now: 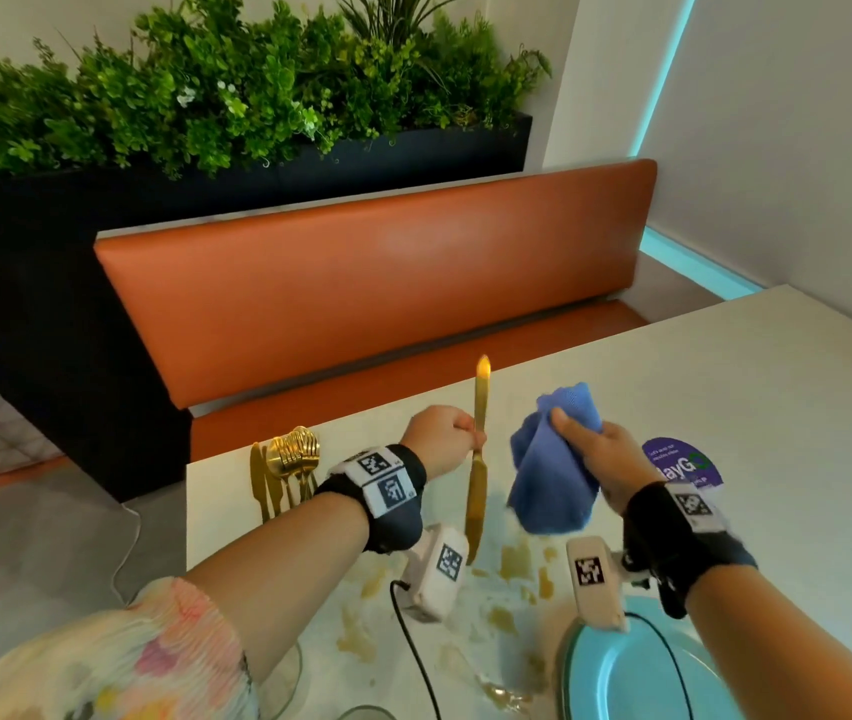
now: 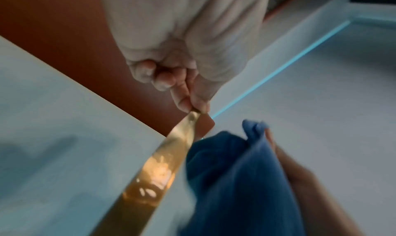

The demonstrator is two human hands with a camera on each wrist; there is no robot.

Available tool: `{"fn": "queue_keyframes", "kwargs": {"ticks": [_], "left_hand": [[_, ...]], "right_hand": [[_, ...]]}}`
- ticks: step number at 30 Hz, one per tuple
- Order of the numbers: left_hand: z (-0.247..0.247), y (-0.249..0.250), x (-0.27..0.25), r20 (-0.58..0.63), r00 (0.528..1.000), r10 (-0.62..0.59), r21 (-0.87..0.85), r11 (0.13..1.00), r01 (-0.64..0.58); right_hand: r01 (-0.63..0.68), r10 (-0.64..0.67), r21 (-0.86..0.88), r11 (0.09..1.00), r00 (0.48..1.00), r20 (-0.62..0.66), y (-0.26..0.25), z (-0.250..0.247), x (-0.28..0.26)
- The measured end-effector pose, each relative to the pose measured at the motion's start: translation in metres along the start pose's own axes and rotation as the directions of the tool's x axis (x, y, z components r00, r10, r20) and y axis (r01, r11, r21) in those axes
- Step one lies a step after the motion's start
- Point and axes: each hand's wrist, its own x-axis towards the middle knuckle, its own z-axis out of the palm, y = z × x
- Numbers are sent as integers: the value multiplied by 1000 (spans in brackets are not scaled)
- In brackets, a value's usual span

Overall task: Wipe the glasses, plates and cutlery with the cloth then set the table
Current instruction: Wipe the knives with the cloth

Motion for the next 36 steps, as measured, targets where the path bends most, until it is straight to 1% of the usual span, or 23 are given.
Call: {"fn": "queue_keyframes", "kwargs": {"ticks": [2, 4, 5, 7, 10, 14, 17, 20, 23, 26, 29, 30, 33, 34, 35, 36], "left_hand": [[-3, 5, 2, -22, 1000, -14, -96, 995, 12], [0, 8, 3, -10, 1000, -28, -156, 987, 26], [2, 10, 3, -9, 999, -37, -183, 983, 35], [1, 13, 4, -26, 998, -59, -226, 973, 51], [-2, 15, 3, -38, 997, -74, -279, 958, 61], [4, 12, 0, -36, 996, -87, -246, 966, 75], [4, 11, 2, -65, 993, -102, -316, 946, 77], [-2, 12, 7, -126, 984, -127, -391, 918, 69], [-1, 14, 5, -128, 985, -120, -384, 921, 63], [7, 19, 4, -84, 991, -100, -363, 930, 63], [6, 24, 7, -111, 987, -115, -355, 932, 69], [4, 24, 8, -131, 984, -125, -358, 931, 70], [-5, 20, 12, -190, 969, -160, -382, 921, 78], [-8, 18, 13, -207, 963, -173, -389, 918, 81], [-11, 17, 15, -218, 958, -185, -396, 914, 87], [-14, 16, 17, -225, 955, -192, -401, 912, 89]], "right_hand": [[-20, 24, -35, 999, 992, 125, 9, 17, -10], [15, -8, -34, 999, 981, 195, 8, 38, -18], [34, -26, -35, 999, 977, 209, 5, 47, -20], [60, -50, -48, 997, 981, 189, -1, 58, -22], [71, -68, -7, 997, 979, 195, -2, 61, -25], [49, -46, -3, 999, 967, 252, 6, 58, -30], [21, -14, -24, 1000, 962, 273, 13, 57, -35], [3, 18, -68, 998, 951, 307, 24, 58, -44], [10, 15, -87, 996, 960, 281, 21, 58, -39], [31, -23, -32, 999, 977, 213, 6, 63, -33], [14, -19, 35, 999, 988, 153, 1, 71, -36], [10, -11, 10, 1000, 989, 148, 4, 72, -37], [33, 23, -249, 968, 976, 218, 20, 68, -43], [45, 30, -302, 952, 970, 240, 25, 66, -45], [44, 37, -310, 950, 967, 250, 29, 64, -46], [20, 53, -280, 960, 967, 251, 31, 62, -46]]}}
